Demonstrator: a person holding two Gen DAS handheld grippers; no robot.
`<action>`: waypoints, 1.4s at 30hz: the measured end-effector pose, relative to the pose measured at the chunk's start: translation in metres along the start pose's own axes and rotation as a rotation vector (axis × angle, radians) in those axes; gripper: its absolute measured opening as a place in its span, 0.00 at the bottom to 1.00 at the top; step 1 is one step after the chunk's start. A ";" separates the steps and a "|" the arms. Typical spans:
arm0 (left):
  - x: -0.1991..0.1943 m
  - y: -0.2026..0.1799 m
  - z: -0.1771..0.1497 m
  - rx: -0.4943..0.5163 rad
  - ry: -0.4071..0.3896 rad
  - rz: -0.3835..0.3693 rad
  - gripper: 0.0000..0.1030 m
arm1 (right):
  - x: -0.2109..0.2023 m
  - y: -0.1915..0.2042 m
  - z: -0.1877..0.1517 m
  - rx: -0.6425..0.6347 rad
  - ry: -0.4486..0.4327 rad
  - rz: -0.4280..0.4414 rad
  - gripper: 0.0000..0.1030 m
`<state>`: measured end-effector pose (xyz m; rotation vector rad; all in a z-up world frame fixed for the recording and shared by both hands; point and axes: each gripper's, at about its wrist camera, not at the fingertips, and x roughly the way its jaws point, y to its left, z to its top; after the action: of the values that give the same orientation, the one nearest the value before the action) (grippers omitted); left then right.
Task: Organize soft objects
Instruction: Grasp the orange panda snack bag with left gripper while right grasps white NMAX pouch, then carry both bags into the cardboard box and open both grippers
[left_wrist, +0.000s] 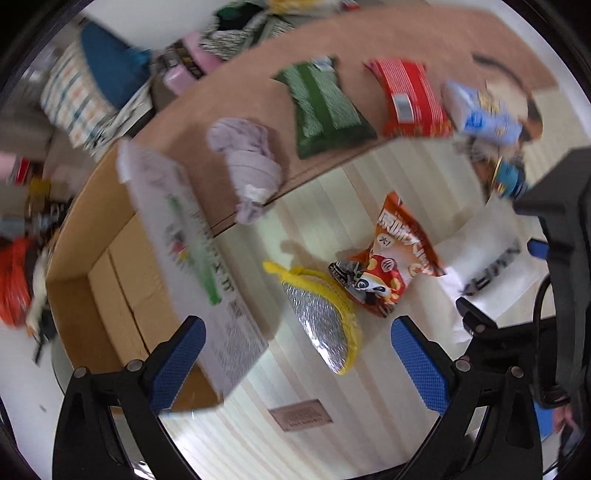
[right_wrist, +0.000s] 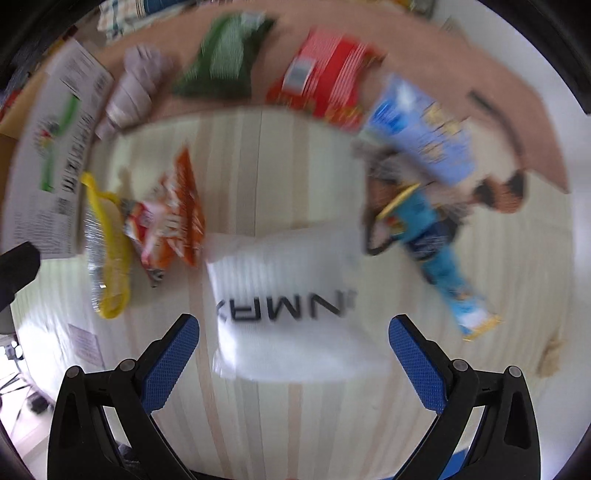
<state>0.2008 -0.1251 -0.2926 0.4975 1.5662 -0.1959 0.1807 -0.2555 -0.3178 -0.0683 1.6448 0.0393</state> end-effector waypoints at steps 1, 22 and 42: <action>0.006 -0.002 0.004 0.021 0.010 -0.004 1.00 | 0.012 -0.001 0.002 0.004 0.025 0.012 0.96; 0.100 -0.064 0.066 0.254 0.200 -0.145 0.40 | 0.099 -0.050 0.005 0.218 0.190 0.134 0.90; -0.066 0.141 -0.005 -0.394 -0.088 -0.358 0.31 | -0.039 0.039 0.023 0.154 -0.088 0.307 0.70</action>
<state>0.2556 -0.0102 -0.2019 -0.1010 1.5490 -0.1727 0.2035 -0.2147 -0.2813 0.3001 1.5531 0.1478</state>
